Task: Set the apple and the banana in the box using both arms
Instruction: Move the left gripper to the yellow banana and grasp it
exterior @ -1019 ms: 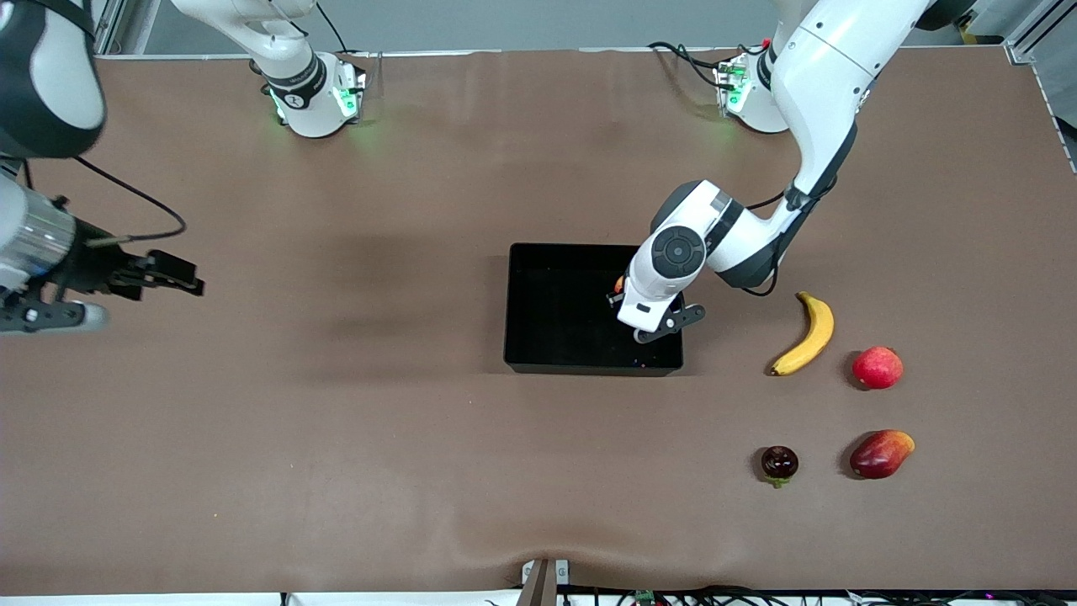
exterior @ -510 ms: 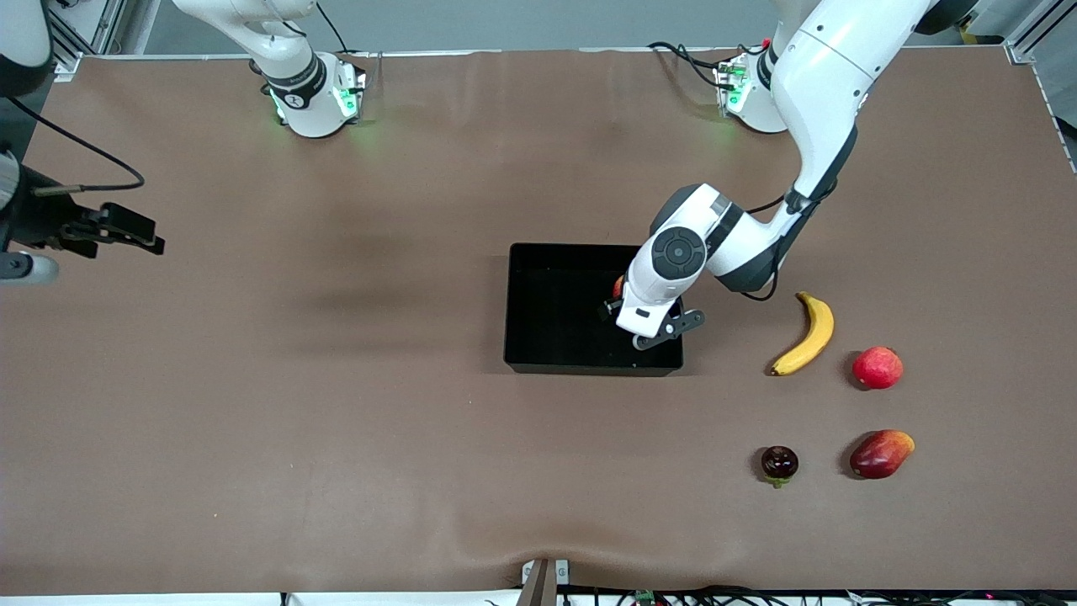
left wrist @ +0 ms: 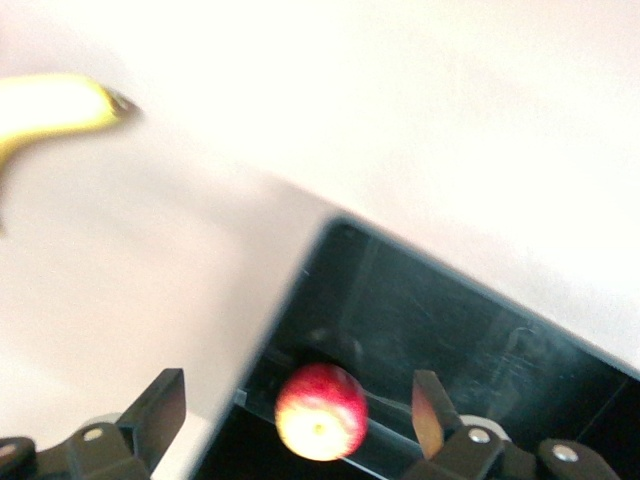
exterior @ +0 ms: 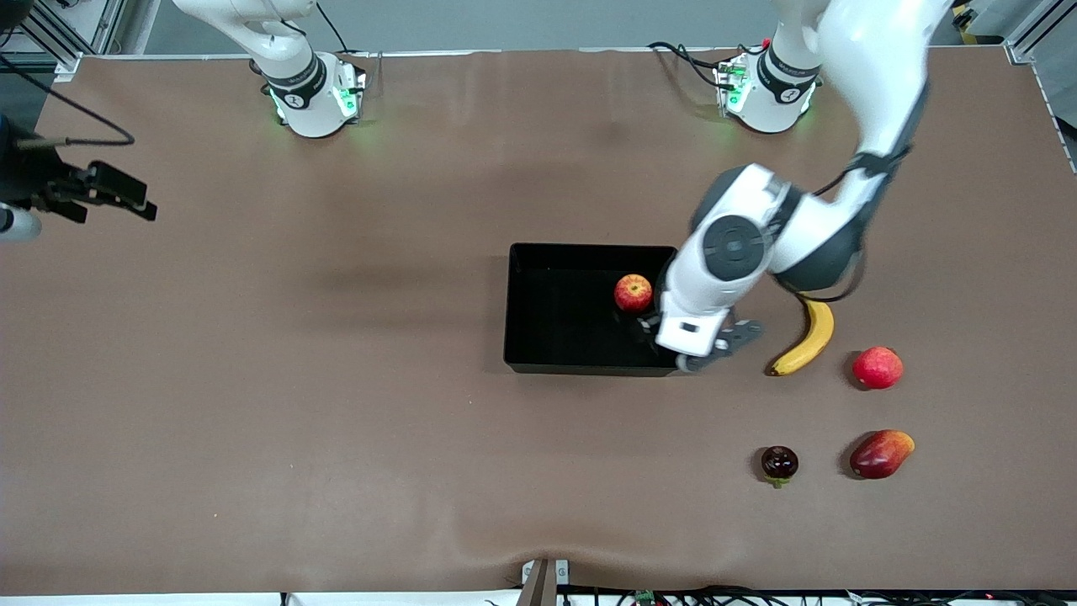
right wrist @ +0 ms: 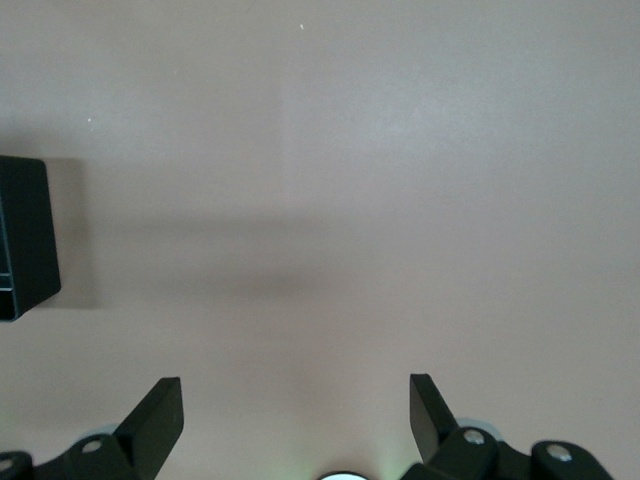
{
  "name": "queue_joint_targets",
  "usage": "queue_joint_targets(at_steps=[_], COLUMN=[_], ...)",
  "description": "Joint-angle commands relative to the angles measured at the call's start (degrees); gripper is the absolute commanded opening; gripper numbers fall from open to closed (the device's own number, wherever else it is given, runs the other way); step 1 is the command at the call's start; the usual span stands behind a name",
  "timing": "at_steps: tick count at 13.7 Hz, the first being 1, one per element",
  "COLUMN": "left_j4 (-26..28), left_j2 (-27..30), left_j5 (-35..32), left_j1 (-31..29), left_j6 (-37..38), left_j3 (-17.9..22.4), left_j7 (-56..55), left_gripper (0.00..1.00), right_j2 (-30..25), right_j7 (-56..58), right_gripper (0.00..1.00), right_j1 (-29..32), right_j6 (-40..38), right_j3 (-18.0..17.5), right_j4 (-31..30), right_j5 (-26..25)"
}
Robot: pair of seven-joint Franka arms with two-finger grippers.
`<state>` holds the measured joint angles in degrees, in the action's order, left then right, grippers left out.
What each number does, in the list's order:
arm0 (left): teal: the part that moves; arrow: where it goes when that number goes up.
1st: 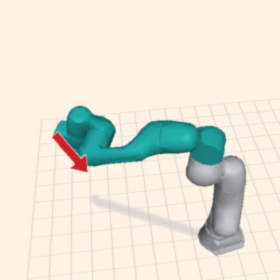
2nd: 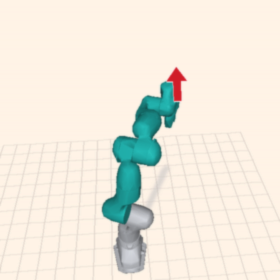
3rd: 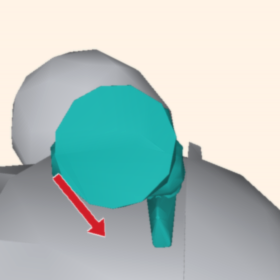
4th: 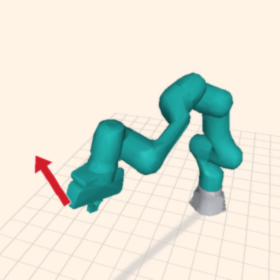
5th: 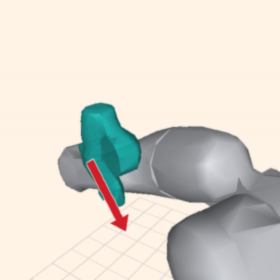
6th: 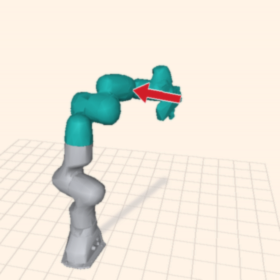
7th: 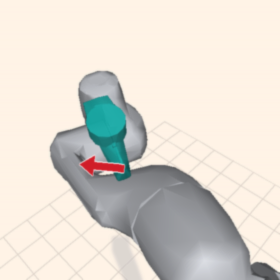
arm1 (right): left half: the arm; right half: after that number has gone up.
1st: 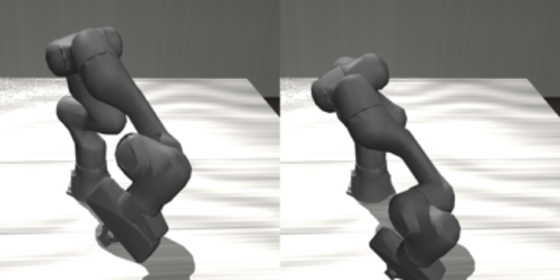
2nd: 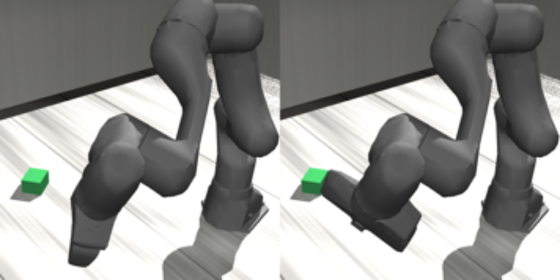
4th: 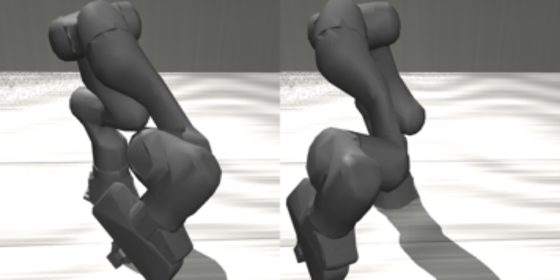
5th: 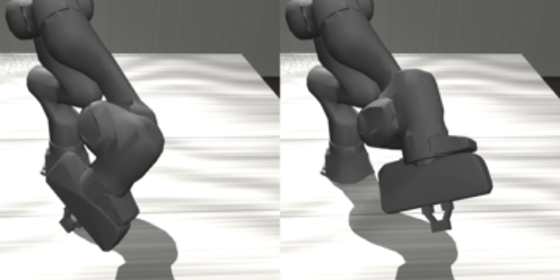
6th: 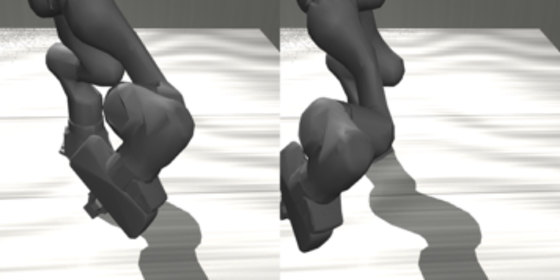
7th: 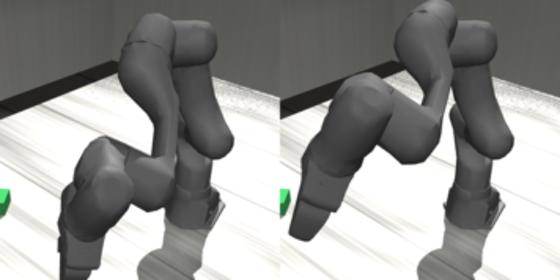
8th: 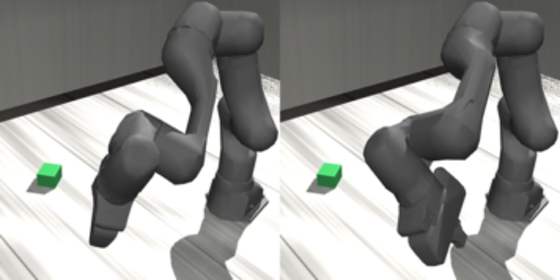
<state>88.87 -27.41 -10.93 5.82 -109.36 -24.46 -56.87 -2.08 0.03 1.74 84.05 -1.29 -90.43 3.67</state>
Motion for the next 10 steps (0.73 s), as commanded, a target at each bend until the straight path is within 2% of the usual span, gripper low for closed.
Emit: queue_joint_targets(at_steps=[1, 4, 6, 10], left_j4=[-0.2, 1.8, 6.1, 20.0], left_j2=[1.0, 0.1, -1.0, -0.7], left_j5=[-0.9, -1.5, -6.9, -7.8], left_j1=[-6.9, -15.0, -19.9, -25.8], left_j6=[2.9, 2.8, -0.2, -17.6], left_j3=[-0.2, -0.2, -0.2, -0.3], left_j7=[12.0, 25.3, 34.5, 46.2], left_gripper=[1.00, 1.00, 1.00, 1.00], right_j2=[-0.7, -0.6, -0.6, -0.6], right_j7=[-0.7, 1.7, 2.7, 2.6], right_gripper=[1.00, 1.00, 1.00, 1.00], right_j1=[-0.4, -0.3, -0.2, 0.3], right_j6=[-0.4, -1.5, -1.3, -1.2], right_j3=[-0.1, 0.1, 0.3, 0.4], right_j4=[-0.7, -0.7, -0.7, -0.5], right_j5=[0.1, 0.3, 0.3, 0.3])
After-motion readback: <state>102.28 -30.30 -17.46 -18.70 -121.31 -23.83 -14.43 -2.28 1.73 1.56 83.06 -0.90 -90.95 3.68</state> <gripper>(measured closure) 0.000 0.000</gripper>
